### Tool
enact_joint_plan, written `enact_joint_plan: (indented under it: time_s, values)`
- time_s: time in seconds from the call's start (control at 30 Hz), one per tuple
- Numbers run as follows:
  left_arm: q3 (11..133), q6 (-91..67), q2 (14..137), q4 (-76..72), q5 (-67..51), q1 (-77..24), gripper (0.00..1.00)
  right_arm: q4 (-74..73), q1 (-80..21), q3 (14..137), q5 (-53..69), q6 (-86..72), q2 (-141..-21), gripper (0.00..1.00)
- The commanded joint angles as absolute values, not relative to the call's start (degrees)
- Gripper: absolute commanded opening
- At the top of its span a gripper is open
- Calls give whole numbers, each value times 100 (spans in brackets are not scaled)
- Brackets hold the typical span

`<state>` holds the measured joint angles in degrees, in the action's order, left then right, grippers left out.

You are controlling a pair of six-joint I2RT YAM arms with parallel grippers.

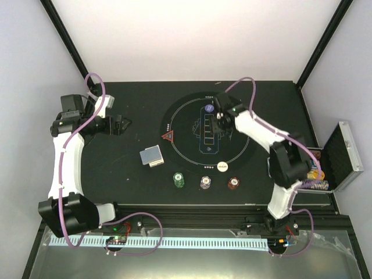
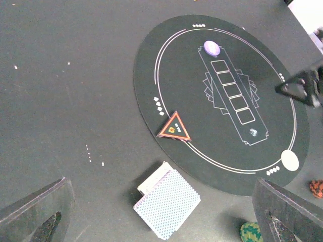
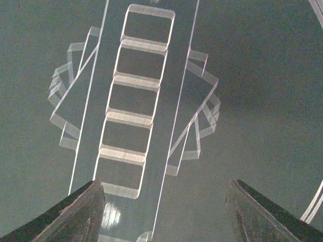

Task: Distribute texas hold em gaming equipment

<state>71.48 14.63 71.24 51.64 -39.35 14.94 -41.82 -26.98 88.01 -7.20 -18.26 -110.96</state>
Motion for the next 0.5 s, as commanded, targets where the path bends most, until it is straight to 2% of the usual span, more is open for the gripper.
enact_joint_plan:
  time_s: [0.0,0.23,0.47]
  values:
    - [7331,1594,7053,5353,-4285,1528,99,-3662,-3218,7069,-867,-2254,-10020,69]
    - [7331,1719,7030,5501,-4296,1527,99,-3382,-3749,5426,-684,-2708,-8974,63]
    - [7408,1705,6905,5546,-4422,1527,99,-3302,-3902,5038,-468,-2755,-8955,53]
